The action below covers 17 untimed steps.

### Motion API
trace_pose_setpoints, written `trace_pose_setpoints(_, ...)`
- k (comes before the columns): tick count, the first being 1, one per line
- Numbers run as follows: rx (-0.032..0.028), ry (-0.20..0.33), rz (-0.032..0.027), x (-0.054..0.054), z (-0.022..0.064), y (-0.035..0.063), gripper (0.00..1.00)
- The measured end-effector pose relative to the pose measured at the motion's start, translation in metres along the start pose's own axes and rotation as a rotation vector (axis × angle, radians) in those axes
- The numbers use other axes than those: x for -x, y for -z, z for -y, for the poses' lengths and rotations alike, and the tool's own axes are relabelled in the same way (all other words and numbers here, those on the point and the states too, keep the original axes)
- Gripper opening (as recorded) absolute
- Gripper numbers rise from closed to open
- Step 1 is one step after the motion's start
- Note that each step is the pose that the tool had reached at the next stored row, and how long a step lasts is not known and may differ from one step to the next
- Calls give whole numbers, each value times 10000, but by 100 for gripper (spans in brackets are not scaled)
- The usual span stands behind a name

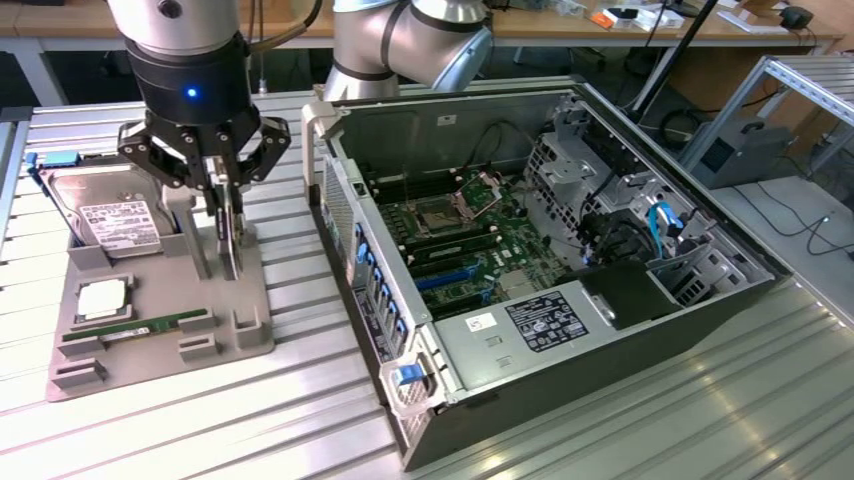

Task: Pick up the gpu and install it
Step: 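Pick up the gpu and move the gpu toward the slot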

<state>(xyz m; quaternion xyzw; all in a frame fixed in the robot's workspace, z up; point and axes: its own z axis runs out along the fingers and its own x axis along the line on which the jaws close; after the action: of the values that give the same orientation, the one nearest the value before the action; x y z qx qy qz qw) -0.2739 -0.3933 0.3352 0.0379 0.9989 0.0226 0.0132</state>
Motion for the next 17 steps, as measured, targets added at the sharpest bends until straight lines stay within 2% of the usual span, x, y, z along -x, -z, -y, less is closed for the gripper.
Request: trace_pose_setpoints(17,2,0,0,2,-3,73,27)
